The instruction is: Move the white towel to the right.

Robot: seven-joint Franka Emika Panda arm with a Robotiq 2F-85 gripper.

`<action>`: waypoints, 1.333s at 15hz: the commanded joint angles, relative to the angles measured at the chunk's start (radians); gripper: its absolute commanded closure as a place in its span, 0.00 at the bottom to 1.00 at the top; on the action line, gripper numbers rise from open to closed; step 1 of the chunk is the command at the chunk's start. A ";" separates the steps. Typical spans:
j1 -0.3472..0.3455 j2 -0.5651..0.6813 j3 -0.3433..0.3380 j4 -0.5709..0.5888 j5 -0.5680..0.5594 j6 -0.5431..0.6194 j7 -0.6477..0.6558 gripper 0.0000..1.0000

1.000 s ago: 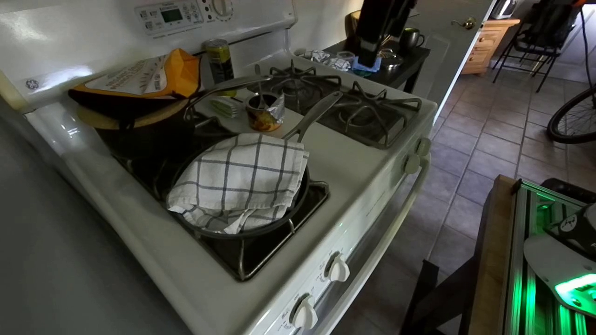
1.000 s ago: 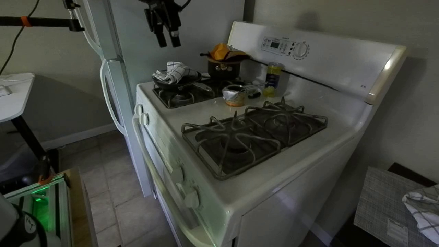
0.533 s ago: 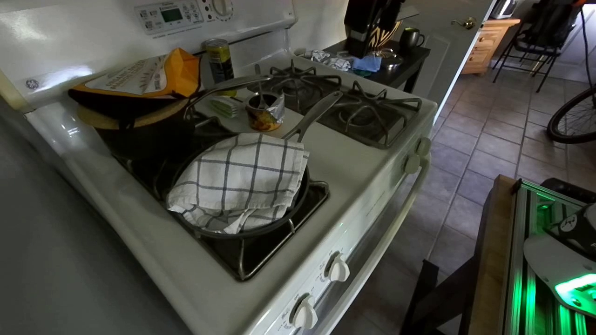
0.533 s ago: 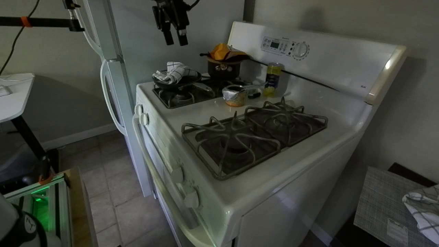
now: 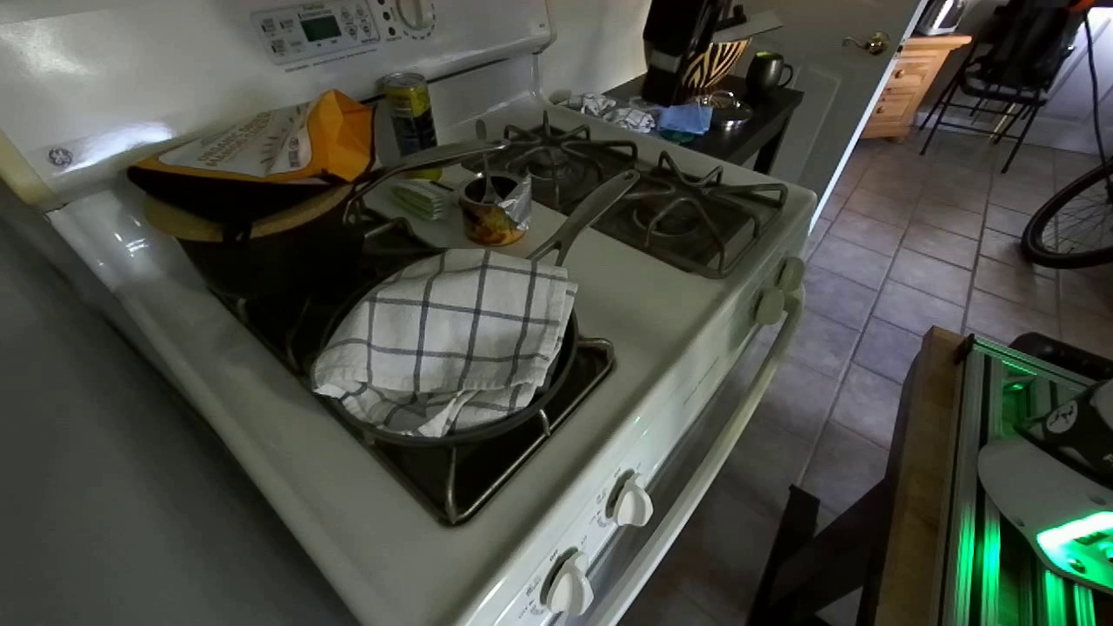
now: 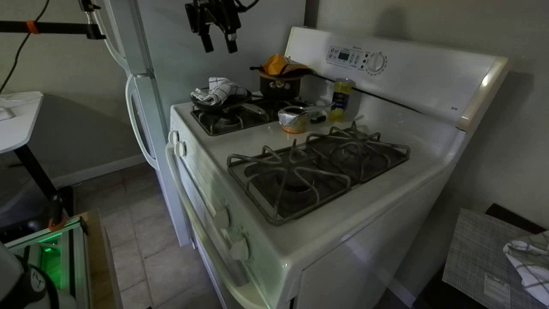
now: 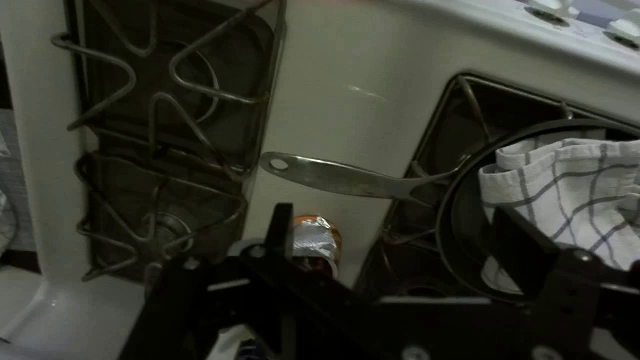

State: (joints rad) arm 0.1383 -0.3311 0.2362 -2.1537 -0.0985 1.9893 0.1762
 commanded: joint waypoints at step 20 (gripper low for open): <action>0.117 0.315 -0.024 -0.018 0.448 0.458 -0.480 0.00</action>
State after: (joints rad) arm 0.2416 -0.0664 0.2225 -2.1809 0.2042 2.4091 -0.1732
